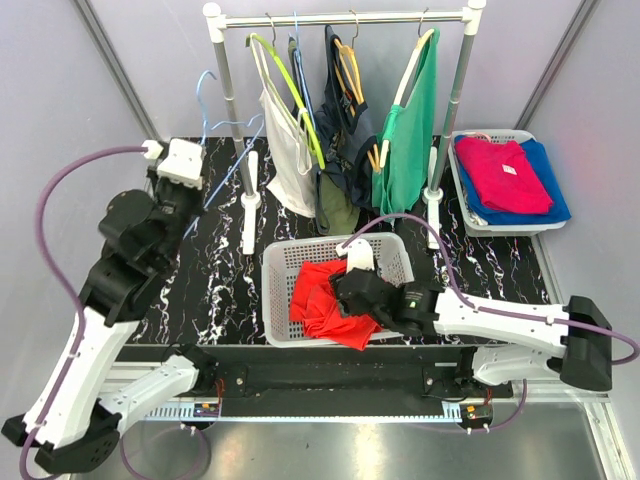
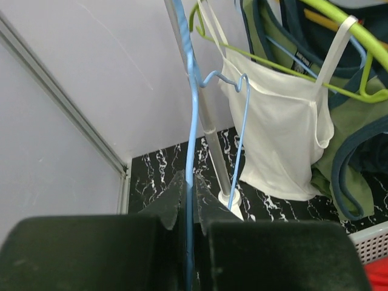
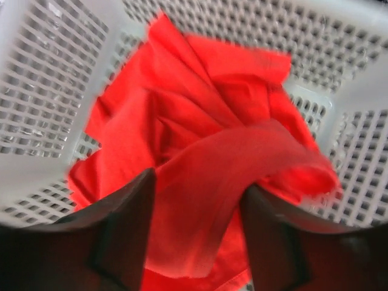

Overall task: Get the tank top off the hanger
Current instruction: Place the tank top in the bin, then place the hanger at the clothesline.

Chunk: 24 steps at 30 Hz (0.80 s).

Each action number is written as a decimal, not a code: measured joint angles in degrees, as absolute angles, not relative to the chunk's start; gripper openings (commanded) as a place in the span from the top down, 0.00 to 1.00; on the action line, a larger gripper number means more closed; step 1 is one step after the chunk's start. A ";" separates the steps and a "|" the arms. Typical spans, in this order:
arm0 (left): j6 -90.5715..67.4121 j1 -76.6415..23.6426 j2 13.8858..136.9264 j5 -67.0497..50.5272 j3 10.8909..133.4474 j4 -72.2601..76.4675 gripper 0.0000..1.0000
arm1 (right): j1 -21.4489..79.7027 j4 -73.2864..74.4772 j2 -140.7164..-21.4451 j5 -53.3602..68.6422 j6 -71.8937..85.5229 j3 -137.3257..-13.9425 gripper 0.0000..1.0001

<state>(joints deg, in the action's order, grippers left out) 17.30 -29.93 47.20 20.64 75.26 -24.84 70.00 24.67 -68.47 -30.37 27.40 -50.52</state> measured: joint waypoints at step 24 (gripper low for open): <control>15.11 -29.93 75.31 26.13 96.99 -24.75 1.00 | 69.95 31.20 -46.41 -32.56 33.89 -51.09 0.01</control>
